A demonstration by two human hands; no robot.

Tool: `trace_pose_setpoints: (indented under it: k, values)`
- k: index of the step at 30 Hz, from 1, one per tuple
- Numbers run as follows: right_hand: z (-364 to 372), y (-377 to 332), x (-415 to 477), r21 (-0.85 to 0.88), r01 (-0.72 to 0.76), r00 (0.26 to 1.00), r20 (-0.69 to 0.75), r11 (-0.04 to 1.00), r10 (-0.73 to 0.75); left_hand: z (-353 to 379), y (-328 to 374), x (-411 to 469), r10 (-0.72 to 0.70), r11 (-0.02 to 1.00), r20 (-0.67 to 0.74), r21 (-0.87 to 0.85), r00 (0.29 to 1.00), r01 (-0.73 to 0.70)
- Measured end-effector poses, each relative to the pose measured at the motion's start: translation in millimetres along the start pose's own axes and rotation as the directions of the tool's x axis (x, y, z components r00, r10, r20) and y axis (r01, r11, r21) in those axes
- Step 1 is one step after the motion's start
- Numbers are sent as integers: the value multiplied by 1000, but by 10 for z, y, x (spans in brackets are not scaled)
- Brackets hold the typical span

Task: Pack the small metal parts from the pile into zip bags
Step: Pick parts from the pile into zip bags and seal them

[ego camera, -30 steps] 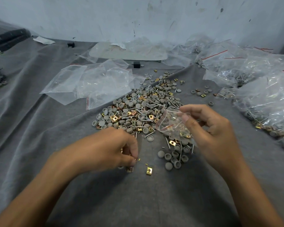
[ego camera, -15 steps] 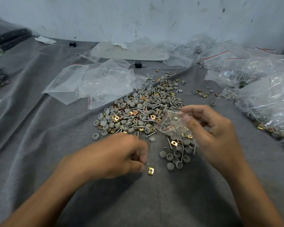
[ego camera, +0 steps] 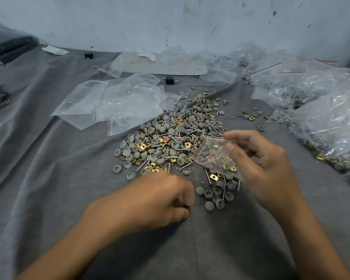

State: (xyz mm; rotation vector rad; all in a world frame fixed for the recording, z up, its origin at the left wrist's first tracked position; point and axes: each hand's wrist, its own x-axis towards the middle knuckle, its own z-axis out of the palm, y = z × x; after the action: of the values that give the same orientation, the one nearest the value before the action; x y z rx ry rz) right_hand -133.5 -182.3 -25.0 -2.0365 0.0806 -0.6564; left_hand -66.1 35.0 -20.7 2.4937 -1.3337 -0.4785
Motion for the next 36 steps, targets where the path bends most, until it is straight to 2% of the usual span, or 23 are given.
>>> trace_pose_setpoints:
  k: [2,5,9,14,23,30,36]
  values:
    - [4,-6,0,-4,5,1000,0,1000,-5,-24,-25,-2,-21,996,-42,-83,999,18]
    - [4,-11,-13,-5,13,1000,18,1000,-13,-74,-70,4,-39,977,-183,-214,982,-1]
    - [6,-16,-24,-7,20,999,30,1000,-20,-117,-121,64,-91,934,-373,-353,924,-51]
    - [28,-20,-23,-14,35,998,44,999,-34,-112,-135,138,-116,891,-506,-434,855,-136]
    - [35,-42,-28,-7,32,997,73,999,-31,-34,-110,221,-116,882,-559,-437,821,-173]
    - [33,-42,-22,1,33,997,75,999,-33,11,-66,275,-99,902,-566,-398,819,-166]
    - [24,-31,-23,-3,31,996,79,1000,-31,43,-86,285,-130,887,-573,-432,810,-164]
